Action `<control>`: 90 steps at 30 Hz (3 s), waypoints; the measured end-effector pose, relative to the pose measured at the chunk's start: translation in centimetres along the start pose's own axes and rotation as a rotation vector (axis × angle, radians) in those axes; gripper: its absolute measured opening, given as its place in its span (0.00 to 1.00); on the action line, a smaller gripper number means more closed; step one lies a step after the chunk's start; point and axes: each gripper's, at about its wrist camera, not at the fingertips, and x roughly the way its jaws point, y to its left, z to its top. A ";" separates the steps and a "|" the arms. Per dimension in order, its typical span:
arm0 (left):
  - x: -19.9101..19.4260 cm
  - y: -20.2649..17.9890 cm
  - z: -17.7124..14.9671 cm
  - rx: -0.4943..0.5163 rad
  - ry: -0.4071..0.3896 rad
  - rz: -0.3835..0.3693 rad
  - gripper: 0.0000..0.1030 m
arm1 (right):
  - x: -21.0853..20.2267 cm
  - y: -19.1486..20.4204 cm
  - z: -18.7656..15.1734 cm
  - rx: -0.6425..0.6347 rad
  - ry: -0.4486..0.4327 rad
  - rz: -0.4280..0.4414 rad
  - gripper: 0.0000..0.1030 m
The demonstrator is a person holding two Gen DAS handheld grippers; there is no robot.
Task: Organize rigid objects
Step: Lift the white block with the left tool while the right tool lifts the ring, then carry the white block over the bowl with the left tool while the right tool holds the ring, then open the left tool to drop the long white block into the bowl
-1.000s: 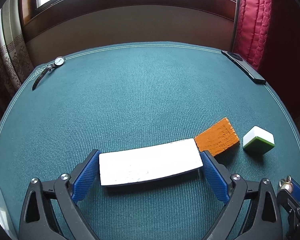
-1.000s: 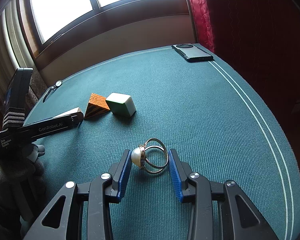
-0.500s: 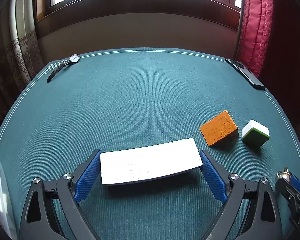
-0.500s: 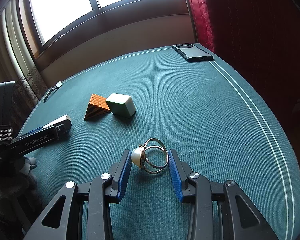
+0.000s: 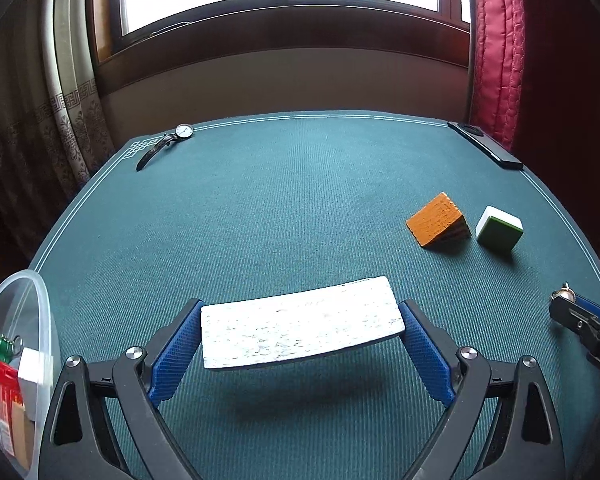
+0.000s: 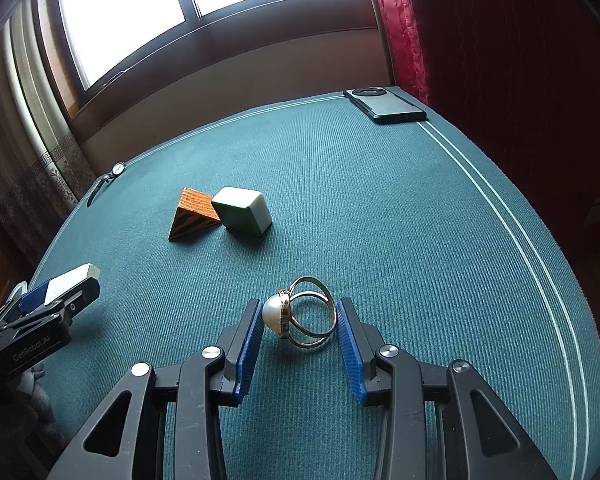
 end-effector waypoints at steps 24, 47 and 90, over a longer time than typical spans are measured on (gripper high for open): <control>-5.5 4.4 -3.1 -0.025 -0.070 0.040 0.92 | 0.1 0.6 0.1 -0.018 0.006 -0.028 0.39; -9.1 9.2 -4.6 -0.084 -0.132 0.046 0.92 | -2.4 4.2 -2.0 -0.066 0.009 -0.060 0.38; -11.8 26.9 -5.5 -0.419 -0.168 0.196 0.93 | -3.1 21.2 -4.2 -0.268 0.039 0.257 0.38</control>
